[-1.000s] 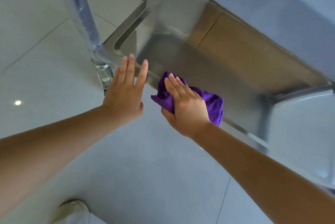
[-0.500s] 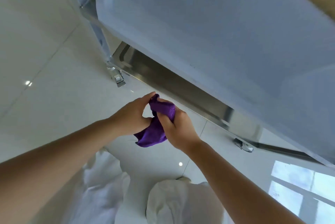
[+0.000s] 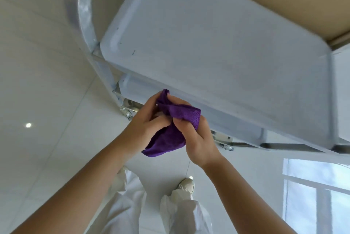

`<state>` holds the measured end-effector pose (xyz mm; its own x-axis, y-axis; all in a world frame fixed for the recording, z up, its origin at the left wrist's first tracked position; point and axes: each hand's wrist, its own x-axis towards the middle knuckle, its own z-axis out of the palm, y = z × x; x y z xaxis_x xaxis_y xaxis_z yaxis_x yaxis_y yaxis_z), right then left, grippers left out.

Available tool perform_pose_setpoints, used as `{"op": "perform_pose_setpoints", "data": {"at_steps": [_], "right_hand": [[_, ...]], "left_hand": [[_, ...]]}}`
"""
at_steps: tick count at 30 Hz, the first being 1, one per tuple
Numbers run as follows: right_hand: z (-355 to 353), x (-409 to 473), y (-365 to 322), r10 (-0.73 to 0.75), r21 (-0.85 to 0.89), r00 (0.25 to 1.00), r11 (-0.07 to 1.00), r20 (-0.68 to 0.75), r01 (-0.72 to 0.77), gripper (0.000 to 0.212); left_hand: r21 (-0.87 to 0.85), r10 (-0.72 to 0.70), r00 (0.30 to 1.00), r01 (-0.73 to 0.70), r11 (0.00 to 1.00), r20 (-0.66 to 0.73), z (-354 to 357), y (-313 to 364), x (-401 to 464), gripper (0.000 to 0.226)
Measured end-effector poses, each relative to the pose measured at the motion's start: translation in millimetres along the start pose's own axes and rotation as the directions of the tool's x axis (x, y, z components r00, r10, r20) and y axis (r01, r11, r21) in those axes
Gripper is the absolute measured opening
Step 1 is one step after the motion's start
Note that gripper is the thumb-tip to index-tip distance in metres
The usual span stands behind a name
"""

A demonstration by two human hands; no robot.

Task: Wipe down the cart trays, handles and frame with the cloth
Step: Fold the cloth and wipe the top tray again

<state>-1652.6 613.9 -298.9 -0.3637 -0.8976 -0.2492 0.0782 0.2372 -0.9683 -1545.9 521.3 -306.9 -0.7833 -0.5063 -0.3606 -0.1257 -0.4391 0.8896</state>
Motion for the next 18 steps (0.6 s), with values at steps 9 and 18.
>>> {"op": "perform_pose_setpoints", "data": {"at_steps": [9,18], "right_hand": [[5.0,-30.0,-114.7,-0.055,0.052,0.970,0.996,-0.235,0.069,0.042],[-19.0,-39.0,-176.9,-0.095,-0.076,0.888,0.995,-0.450,0.068,0.022]], "left_hand": [[0.119,0.023,0.999,-0.027,0.993,0.036,36.8,117.8,-29.8,0.022],[0.287,0.198,0.978,-0.210,0.935,0.071,78.3,179.7,-24.0,0.007]]}}
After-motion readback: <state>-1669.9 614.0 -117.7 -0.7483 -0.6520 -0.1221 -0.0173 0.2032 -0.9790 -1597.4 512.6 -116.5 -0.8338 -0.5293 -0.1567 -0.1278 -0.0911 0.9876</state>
